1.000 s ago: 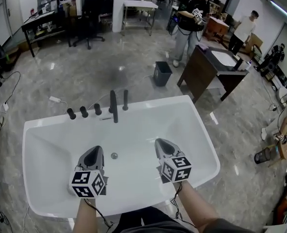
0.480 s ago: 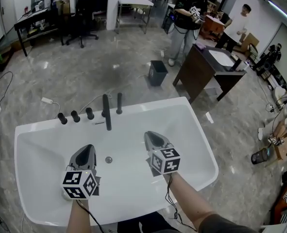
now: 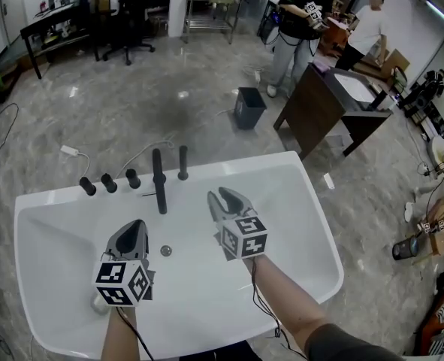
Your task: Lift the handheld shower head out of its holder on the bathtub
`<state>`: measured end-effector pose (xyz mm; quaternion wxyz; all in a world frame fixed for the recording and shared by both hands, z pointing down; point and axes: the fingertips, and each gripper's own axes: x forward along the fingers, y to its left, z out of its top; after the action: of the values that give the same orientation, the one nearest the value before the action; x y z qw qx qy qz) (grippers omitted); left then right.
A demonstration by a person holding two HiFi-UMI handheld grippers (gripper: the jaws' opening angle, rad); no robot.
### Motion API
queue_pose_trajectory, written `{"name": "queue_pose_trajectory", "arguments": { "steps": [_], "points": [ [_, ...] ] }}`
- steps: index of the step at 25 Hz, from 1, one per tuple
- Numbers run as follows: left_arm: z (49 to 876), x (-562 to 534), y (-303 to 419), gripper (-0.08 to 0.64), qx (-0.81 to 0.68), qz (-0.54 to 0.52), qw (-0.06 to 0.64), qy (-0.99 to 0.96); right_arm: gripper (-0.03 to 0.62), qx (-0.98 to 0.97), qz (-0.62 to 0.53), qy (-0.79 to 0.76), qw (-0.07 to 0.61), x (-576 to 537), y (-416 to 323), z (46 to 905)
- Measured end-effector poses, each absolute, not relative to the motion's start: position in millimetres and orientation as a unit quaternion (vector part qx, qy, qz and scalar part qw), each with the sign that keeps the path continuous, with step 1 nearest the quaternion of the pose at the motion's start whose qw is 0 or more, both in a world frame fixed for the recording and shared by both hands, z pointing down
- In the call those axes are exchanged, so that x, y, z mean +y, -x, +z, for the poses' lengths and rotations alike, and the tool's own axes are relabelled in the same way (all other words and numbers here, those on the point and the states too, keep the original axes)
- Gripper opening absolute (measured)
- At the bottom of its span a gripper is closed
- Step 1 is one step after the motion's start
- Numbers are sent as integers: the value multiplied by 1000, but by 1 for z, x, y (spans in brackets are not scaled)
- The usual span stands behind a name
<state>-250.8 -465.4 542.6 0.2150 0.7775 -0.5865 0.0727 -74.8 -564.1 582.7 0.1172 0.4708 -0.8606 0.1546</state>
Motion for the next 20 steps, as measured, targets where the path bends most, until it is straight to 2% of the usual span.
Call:
{"name": "queue_pose_trajectory", "arguments": {
  "steps": [12,20],
  "points": [
    [580,-514,262,15,-600,78,220,-765,213,-865,168,-452,139,-623,107,639],
    [607,-539,270,15,-607,86,222,-758,230,-865,162,-452,145,-671,124,672]
  ]
}}
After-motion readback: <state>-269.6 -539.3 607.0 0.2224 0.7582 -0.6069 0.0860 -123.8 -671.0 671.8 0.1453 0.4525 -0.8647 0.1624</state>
